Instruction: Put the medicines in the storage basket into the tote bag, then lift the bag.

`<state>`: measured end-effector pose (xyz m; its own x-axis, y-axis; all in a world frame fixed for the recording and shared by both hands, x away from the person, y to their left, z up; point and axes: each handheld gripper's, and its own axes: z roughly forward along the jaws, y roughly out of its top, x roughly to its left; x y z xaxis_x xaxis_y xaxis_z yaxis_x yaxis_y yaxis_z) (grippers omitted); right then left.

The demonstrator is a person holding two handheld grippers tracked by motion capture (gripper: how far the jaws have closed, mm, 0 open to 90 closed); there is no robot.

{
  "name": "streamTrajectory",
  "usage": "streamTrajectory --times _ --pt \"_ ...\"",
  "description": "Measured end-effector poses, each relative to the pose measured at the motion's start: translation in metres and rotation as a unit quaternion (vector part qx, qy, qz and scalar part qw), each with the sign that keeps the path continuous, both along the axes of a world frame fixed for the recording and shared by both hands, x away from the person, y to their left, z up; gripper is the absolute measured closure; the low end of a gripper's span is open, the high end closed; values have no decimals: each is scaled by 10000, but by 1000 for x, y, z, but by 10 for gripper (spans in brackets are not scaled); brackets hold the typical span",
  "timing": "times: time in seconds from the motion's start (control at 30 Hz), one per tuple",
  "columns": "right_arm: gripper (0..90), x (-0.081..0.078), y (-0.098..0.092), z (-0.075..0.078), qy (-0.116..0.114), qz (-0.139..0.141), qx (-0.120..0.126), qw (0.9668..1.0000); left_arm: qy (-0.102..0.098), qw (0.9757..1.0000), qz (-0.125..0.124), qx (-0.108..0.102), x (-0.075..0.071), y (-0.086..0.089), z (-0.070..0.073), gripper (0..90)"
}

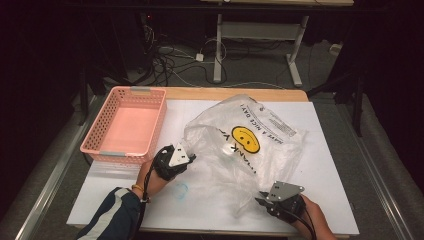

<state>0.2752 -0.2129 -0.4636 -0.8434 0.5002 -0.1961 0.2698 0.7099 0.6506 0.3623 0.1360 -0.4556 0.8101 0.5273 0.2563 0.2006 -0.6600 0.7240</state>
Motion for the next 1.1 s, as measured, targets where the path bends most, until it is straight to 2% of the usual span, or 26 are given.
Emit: streamTrajectory --times 0.07,0.27,0.47,0.6,0.87,1.1 --pt "874 0 0 5 -176 -31 98 9998 -33 10000 17 -35 -1 1 1 861" --pt "891 4 -6 16 -368 -259 404 9982 -98 9997 40 -212 -3 4 5 861" --pt "898 5 -8 18 -496 -303 442 9973 -153 9997 -39 -204 -4 3 4 861" --pt "898 5 -10 19 -517 -344 522 9967 -159 9995 -80 -243 -6 2 4 861" --pt "899 6 -11 19 -547 -402 600 9959 -171 9996 -173 -160 -9 -1 2 861" --pt "899 7 -12 21 -612 -467 697 9946 -106 9995 -270 -155 -8 -6 0 862"
